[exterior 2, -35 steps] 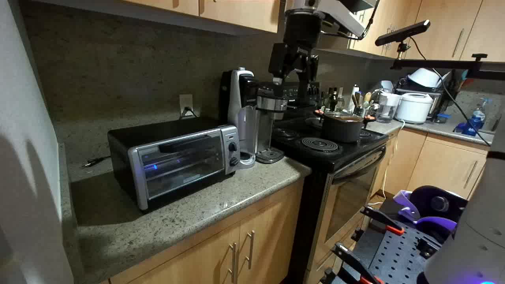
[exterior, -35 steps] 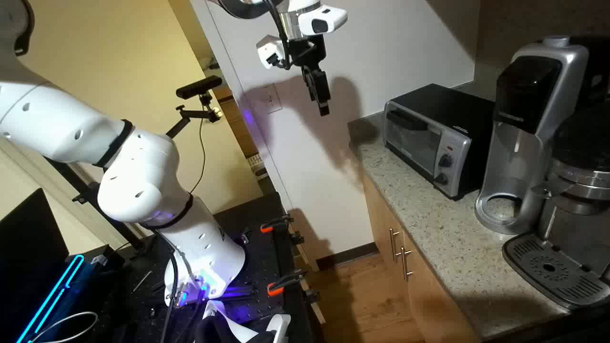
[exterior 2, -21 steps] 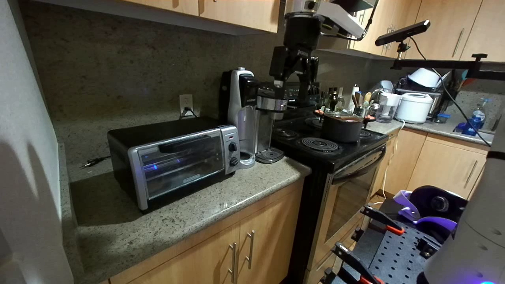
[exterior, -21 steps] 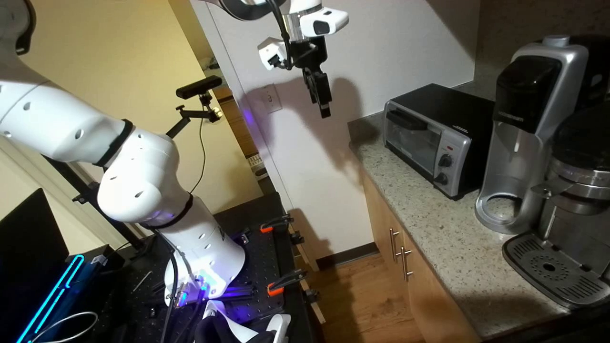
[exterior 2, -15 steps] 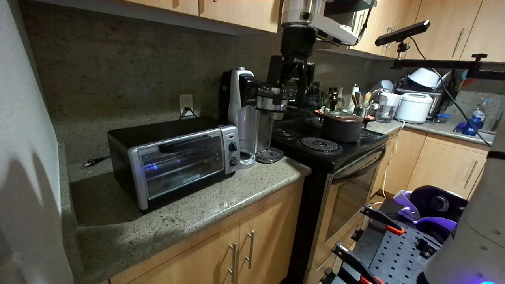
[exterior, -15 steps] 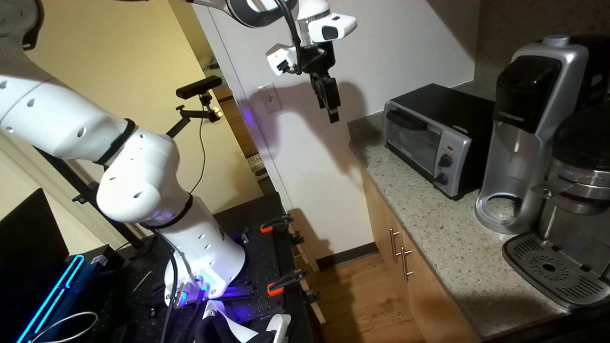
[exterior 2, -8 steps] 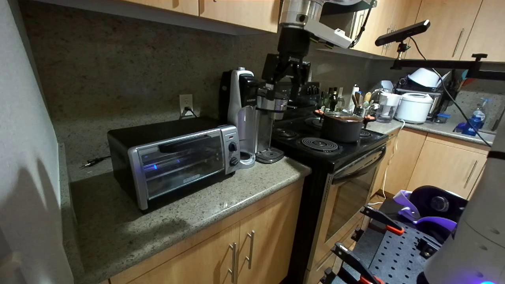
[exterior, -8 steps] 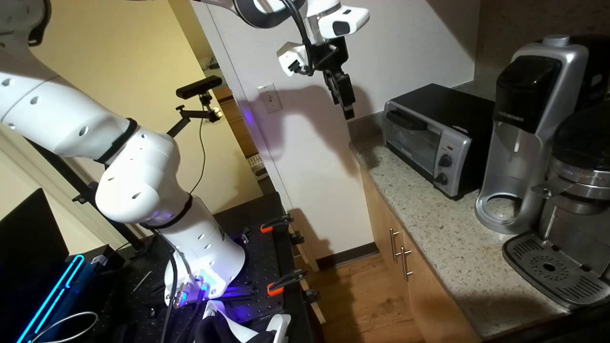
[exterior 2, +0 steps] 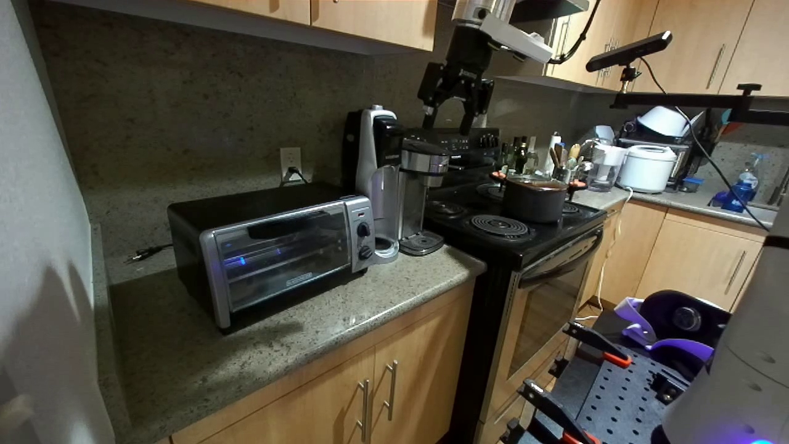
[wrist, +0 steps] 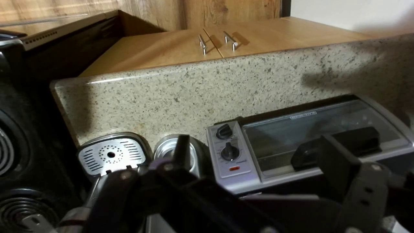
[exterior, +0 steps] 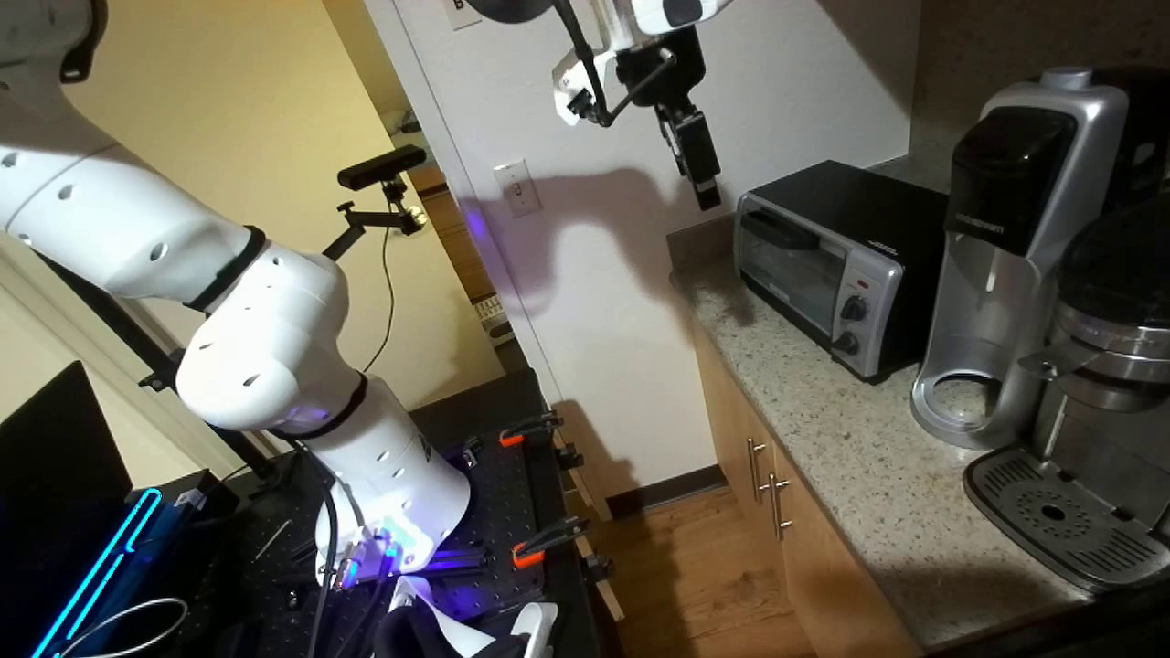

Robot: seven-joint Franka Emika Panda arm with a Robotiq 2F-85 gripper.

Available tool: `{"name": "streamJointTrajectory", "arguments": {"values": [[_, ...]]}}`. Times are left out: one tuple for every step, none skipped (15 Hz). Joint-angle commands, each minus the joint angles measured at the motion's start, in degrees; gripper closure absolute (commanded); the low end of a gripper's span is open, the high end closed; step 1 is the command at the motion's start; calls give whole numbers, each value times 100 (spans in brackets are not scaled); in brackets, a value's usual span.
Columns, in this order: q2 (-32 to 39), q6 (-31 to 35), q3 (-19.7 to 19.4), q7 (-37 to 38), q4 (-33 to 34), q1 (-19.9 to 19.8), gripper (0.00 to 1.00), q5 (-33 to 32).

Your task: Open the top of the coffee machine

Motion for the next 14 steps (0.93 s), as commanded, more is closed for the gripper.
{"name": "streamJointTrajectory", "arguments": {"values": [[189, 144, -151, 124, 253, -228, 0, -31], [223, 171, -214, 125, 301, -294, 0, -35], [266, 202, -274, 132, 351, -359, 0, -41], [318, 236, -336, 127, 403, -418, 0, -41], [364, 265, -389, 119, 448, -473, 0, -45], [409, 249, -433, 110, 503, -501, 0, -27], [421, 150, -469, 40, 531, -486, 0, 41], [366, 1, -493, -68, 522, -427, 0, 156], [315, 165, -480, -20, 394, -475, 0, 44], [331, 148, -487, -23, 409, -472, 0, 70], [337, 144, -486, -23, 414, -468, 0, 78], [337, 143, -484, -23, 415, -463, 0, 79], [337, 142, -477, -23, 416, -458, 0, 80], [422, 178, -443, 99, 470, -482, 0, 20]]}}
